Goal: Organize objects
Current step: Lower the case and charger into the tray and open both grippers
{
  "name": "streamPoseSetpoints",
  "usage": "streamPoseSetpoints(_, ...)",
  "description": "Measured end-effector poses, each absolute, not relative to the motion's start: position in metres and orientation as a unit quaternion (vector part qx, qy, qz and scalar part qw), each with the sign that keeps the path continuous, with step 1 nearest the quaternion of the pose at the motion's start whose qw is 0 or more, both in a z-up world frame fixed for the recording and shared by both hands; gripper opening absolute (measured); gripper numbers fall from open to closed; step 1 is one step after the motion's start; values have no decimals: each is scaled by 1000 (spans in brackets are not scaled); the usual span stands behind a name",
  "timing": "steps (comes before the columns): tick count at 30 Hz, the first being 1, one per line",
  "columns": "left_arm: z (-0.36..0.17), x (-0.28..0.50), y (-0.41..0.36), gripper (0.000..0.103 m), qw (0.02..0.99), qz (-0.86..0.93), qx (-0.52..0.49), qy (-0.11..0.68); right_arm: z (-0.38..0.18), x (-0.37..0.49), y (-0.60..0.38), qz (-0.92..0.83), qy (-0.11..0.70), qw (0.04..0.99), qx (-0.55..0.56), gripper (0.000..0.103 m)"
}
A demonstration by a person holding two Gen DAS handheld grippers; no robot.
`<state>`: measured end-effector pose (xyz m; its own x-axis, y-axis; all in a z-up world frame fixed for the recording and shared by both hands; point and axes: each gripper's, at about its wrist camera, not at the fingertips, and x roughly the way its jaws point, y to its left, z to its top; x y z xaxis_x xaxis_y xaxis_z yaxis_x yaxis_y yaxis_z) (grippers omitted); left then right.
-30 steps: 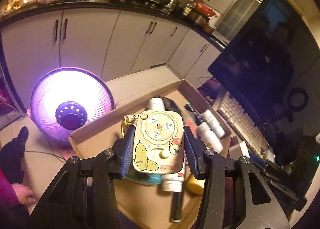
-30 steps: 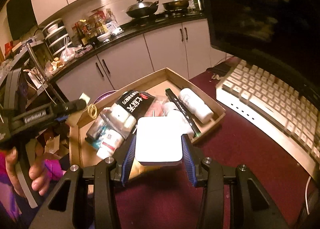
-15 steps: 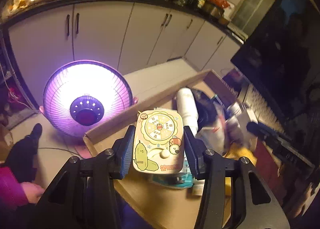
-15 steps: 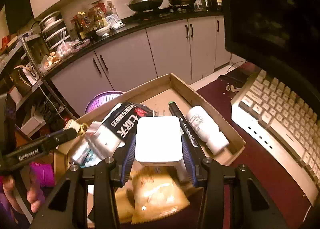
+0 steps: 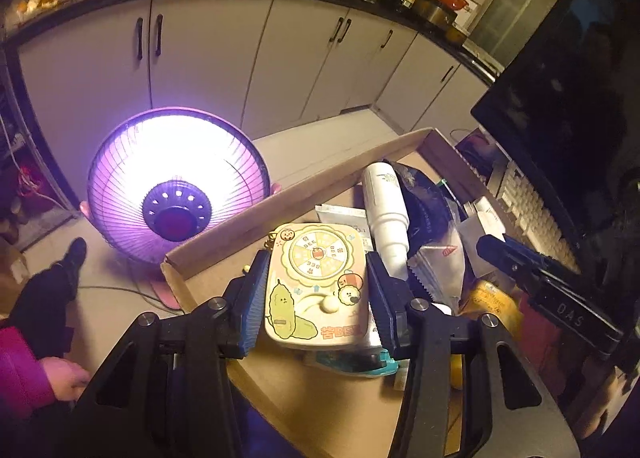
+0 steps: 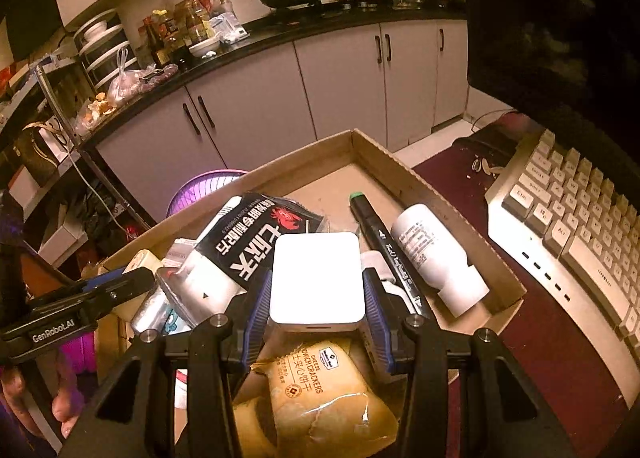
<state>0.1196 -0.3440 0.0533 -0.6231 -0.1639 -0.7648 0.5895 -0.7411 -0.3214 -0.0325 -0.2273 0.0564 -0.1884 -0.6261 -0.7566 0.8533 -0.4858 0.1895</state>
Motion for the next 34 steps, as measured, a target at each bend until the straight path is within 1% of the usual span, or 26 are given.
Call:
streamPoseSetpoints(2, 59, 117, -336, 47, 214, -861, 381, 261, 57, -31, -225, -758, 131, 491, 410, 46)
streamPoseSetpoints(3, 62, 115, -331, 49, 214, -865, 384, 244, 59, -29, -222, -760, 126, 492, 406, 46)
streamPoseSetpoints(4, 67, 113, -325, 53, 220, -869, 385, 220, 62, -27, -219, -764, 121, 491, 400, 51)
streamPoseSetpoints(5, 70, 112, -319, 54, 229, -873, 384, 195, 65, -26, -214, -768, 116, 489, 396, 56)
streamPoseSetpoints(7, 78, 109, -308, 54, 245, -877, 383, 154, 72, -21, -205, -774, 110, 486, 391, 62)
streamPoseSetpoints(10, 86, 111, -299, 54, 251, -881, 374, 147, 88, -1, -185, -772, 107, 488, 393, 62)
streamPoseSetpoints(14, 96, 111, -283, 54, 221, -896, 353, 156, 98, 27, -152, -777, 110, 479, 394, 62)
streamPoseSetpoints(18, 101, 104, -264, 54, 200, -902, 353, 147, 89, 38, -131, -769, 98, 473, 418, 62)
streamPoseSetpoints(21, 100, 103, -253, 54, 189, -906, 353, 139, 79, 43, -129, -769, 115, 466, 421, 62)
streamPoseSetpoints(27, 101, 106, -249, 54, 197, -908, 343, 135, 74, 50, -131, -768, 130, 464, 423, 62)
streamPoseSetpoints(34, 102, 109, -243, 54, 212, -917, 323, 103, 76, 54, -130, -771, 135, 464, 416, 62)
